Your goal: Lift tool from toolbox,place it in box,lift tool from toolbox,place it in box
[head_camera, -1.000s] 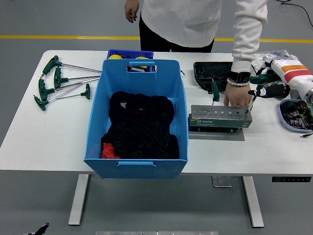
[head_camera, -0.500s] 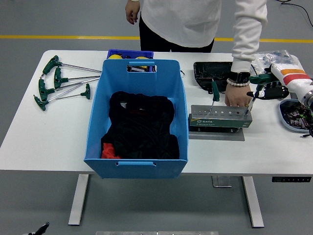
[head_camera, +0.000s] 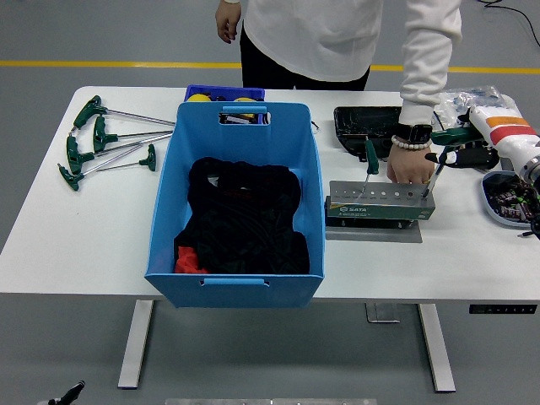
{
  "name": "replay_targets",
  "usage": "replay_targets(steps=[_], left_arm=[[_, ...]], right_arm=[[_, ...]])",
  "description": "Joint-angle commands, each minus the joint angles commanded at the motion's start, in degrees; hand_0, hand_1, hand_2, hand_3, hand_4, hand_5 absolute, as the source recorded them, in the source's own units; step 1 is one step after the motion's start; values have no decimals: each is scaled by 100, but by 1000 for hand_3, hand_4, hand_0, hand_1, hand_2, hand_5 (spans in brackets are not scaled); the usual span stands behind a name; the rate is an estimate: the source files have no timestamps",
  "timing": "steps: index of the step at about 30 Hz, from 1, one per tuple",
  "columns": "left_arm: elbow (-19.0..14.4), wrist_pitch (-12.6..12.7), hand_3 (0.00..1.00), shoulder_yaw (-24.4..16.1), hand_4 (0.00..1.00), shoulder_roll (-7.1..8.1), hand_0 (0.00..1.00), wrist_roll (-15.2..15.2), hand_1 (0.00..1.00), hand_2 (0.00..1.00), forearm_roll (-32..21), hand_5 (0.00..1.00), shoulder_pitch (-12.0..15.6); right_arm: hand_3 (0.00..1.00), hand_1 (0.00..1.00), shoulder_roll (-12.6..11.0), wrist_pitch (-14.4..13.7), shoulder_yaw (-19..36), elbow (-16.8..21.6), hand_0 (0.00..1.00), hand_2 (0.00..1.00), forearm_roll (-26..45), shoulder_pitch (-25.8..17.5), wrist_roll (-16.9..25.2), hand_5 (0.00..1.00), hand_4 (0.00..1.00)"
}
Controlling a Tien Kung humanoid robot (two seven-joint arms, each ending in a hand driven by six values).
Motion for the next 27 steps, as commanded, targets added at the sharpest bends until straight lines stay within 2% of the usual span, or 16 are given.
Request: replay_targets(steps=[7, 8, 9, 13, 14, 19, 20, 27], left_arm=[[0, 4, 711, -25, 699, -7, 770, 7, 786, 800, 25, 577, 2], [0, 5, 709, -25, 699, -9, 770, 7, 786, 800, 25, 577, 2], [0, 6, 709, -27, 699, -11, 770, 8, 786, 800, 25, 577, 4], [0, 6, 709, -47, 699, -14, 770, 21, 786, 800, 61, 577, 12], [0, 5, 710, -45, 698, -13, 770, 22, 787, 799, 61, 576, 15], [0, 4, 710, -50, 698, -11, 770, 23, 787, 799, 76, 576, 28], [0, 3, 708, -44, 698, -10, 769, 21, 787, 800, 70, 576, 29], [0, 7, 708, -66, 698, -11, 769, 29, 786, 799, 97, 576, 41]], right_arm=[[187, 147, 46, 63, -17, -18, 215, 170, -7, -28, -34, 667, 998], [129, 113, 56, 61, -13, -24, 155, 128, -4, -38, -36, 673, 998], [129, 113, 63, 51, -12, -27, 155, 128, 1, -44, -34, 673, 998], [129, 113, 74, -97, -21, -7, 155, 128, 26, -46, 29, 673, 998], [51, 48, 76, -138, -22, 1, 72, 71, 29, -44, 45, 666, 998], [51, 48, 83, -233, -46, -33, 72, 71, 24, -43, 38, 666, 998], [8, 2, 84, -237, -57, -51, 34, 26, 26, -46, 30, 652, 998], [2, 2, 97, -371, -106, -108, 14, 2, 56, -75, 87, 642, 998]])
